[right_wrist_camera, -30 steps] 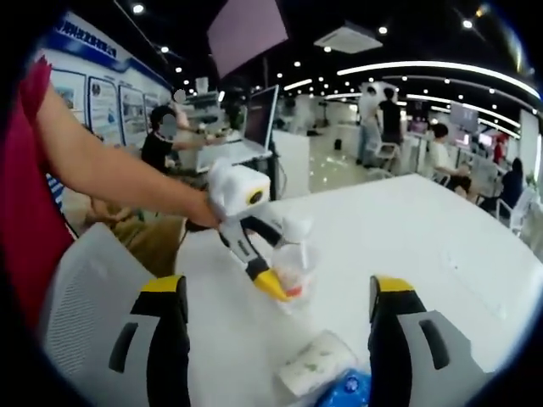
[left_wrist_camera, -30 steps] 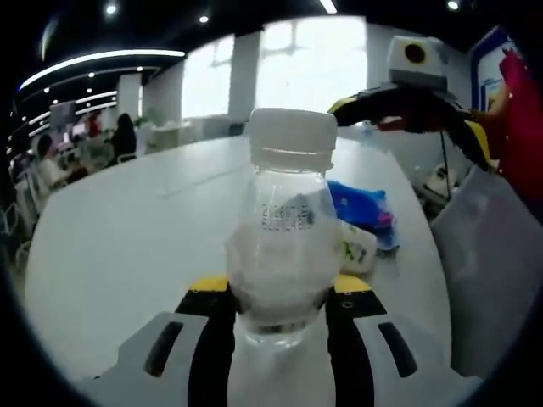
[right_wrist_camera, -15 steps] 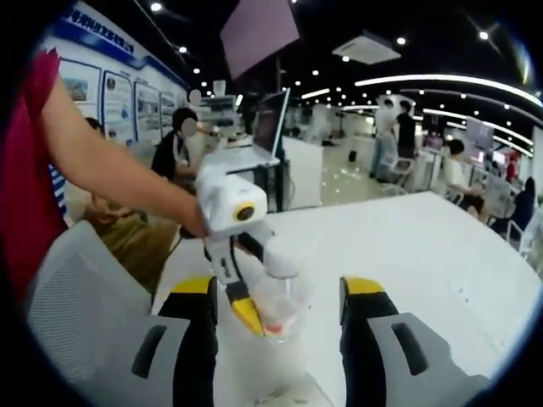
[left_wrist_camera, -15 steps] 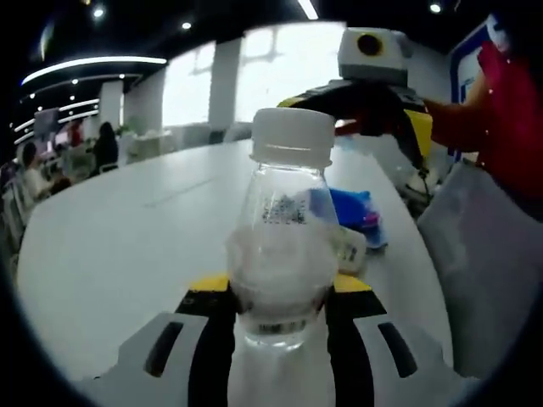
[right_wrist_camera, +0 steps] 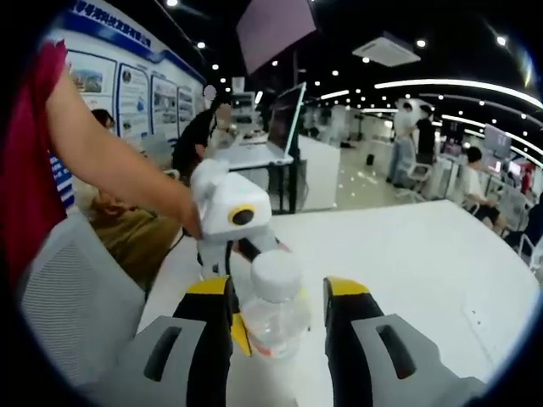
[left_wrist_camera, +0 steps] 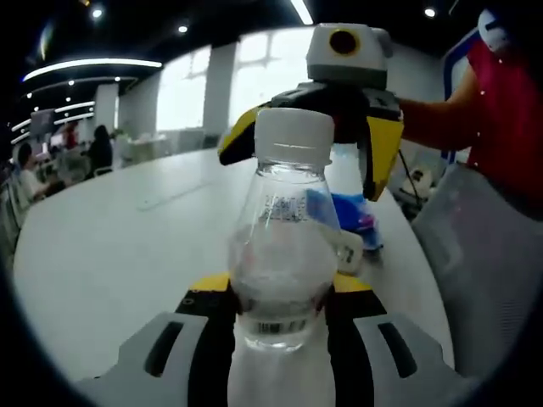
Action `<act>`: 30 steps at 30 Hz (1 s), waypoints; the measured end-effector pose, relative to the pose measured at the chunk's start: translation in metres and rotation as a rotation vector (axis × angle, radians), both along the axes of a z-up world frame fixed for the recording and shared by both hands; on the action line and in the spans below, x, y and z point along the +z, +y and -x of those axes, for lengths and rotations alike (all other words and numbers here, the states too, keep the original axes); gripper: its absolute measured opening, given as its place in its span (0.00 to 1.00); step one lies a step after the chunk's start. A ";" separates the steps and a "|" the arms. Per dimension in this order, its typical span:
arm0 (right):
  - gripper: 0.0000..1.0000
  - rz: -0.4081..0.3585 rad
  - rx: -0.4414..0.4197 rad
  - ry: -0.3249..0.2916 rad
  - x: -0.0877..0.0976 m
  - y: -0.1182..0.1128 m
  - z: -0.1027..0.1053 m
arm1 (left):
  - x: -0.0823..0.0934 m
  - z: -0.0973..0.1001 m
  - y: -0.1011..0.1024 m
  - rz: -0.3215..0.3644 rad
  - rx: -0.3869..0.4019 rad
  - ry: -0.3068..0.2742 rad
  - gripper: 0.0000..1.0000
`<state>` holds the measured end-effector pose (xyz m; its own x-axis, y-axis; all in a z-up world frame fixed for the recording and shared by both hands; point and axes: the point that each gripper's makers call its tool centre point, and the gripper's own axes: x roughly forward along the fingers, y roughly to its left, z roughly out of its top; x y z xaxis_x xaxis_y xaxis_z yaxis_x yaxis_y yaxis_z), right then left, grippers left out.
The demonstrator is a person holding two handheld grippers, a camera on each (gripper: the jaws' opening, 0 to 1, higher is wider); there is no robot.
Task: Arrange the tabletop items into an orderly group along one side of the table until the central work area is clear of visible clutter.
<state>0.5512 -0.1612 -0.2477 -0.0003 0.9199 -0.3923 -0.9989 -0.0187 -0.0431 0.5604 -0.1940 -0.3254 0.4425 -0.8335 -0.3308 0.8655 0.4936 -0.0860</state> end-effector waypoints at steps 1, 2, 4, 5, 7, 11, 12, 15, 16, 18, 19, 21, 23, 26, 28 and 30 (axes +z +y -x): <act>0.37 -0.002 0.005 -0.002 0.000 0.001 0.000 | 0.000 0.000 0.000 0.000 0.000 0.000 0.38; 0.35 -0.006 0.013 0.000 0.000 0.002 0.000 | 0.000 0.000 0.000 0.001 -0.001 -0.001 0.38; 0.29 -0.009 0.025 -0.003 -0.001 0.003 0.001 | -0.001 0.000 0.000 0.003 -0.001 -0.001 0.38; 0.26 -0.007 0.032 -0.008 -0.002 0.004 0.002 | 0.000 0.000 0.000 0.003 0.000 -0.001 0.38; 0.24 -0.011 0.044 -0.002 -0.002 0.005 0.004 | -0.001 0.000 0.000 0.002 0.001 0.001 0.38; 0.23 -0.009 0.029 0.002 -0.002 0.006 0.002 | 0.000 -0.001 0.001 0.001 0.024 0.009 0.39; 0.23 -0.009 0.027 0.005 -0.002 0.006 0.002 | -0.001 -0.001 0.001 0.000 0.029 0.011 0.39; 0.23 -0.003 0.011 0.002 -0.002 0.005 0.001 | -0.002 -0.002 0.003 -0.008 0.060 0.024 0.39; 0.23 -0.001 0.007 0.000 -0.002 0.006 0.001 | -0.002 -0.001 0.003 -0.012 0.069 0.017 0.39; 0.23 0.004 -0.003 -0.002 -0.002 0.007 0.002 | -0.002 -0.002 0.005 -0.019 0.091 0.007 0.41; 0.23 0.007 -0.009 -0.004 -0.002 0.007 0.002 | -0.003 -0.003 0.007 -0.024 0.114 0.004 0.42; 0.23 0.010 -0.027 -0.001 -0.002 0.007 0.001 | -0.003 -0.004 0.009 -0.027 0.141 -0.005 0.44; 0.22 0.010 -0.060 0.008 -0.002 0.007 -0.002 | -0.002 -0.004 0.009 -0.024 0.164 -0.012 0.46; 0.22 0.012 -0.098 0.015 -0.002 0.010 -0.002 | 0.000 -0.004 0.007 -0.020 0.178 -0.041 0.46; 0.22 0.012 -0.108 0.009 -0.002 0.012 -0.001 | 0.000 -0.004 0.006 -0.019 0.172 -0.045 0.42; 0.22 0.015 -0.120 0.010 -0.002 0.013 -0.001 | -0.001 -0.007 0.009 -0.039 0.178 -0.056 0.39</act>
